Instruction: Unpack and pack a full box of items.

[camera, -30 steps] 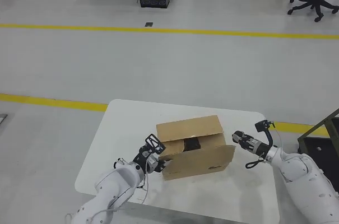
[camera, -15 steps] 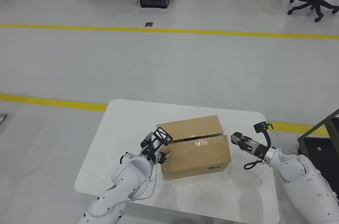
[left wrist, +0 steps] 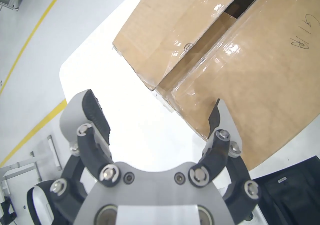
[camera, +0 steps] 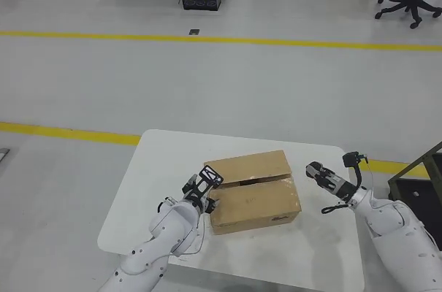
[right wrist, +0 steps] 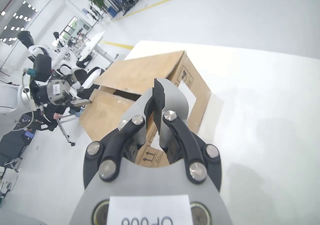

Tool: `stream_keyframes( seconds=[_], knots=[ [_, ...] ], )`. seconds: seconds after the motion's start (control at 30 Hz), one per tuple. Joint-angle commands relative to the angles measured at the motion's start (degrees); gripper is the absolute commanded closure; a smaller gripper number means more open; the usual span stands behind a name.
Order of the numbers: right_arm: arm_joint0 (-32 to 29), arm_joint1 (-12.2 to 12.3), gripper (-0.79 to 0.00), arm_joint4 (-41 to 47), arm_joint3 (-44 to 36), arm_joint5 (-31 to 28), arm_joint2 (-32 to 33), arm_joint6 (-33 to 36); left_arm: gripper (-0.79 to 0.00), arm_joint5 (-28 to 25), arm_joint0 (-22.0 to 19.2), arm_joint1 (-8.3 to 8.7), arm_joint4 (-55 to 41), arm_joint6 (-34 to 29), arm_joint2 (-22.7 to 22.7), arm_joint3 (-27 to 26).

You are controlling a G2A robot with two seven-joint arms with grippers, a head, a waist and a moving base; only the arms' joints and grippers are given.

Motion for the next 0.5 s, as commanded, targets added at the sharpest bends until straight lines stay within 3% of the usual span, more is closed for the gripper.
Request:
stream_keyframes(
  seconds=[0.0,0.17,0.47],
  knots=[
    [0.3,-0.2,0.0,-0.7,-2.0,0.6,-0.8,0.1,-0.785,0.1,0.1,-0.09,0.1,0.0,-0.2,0.0],
    [2.8,-1.5,0.0,-5.6,-4.0,3.2,-6.0,-1.6,-0.785,0.6,0.3,-0.28,1.6,0.1,-0.6,0.3],
    [7.9,-4.7,0.0,-12.8,4.3,7.2,-16.0,-5.5,-0.785,0.7,0.9,-0.66,0.9,-0.3,-2.0,-0.7]
  ],
)
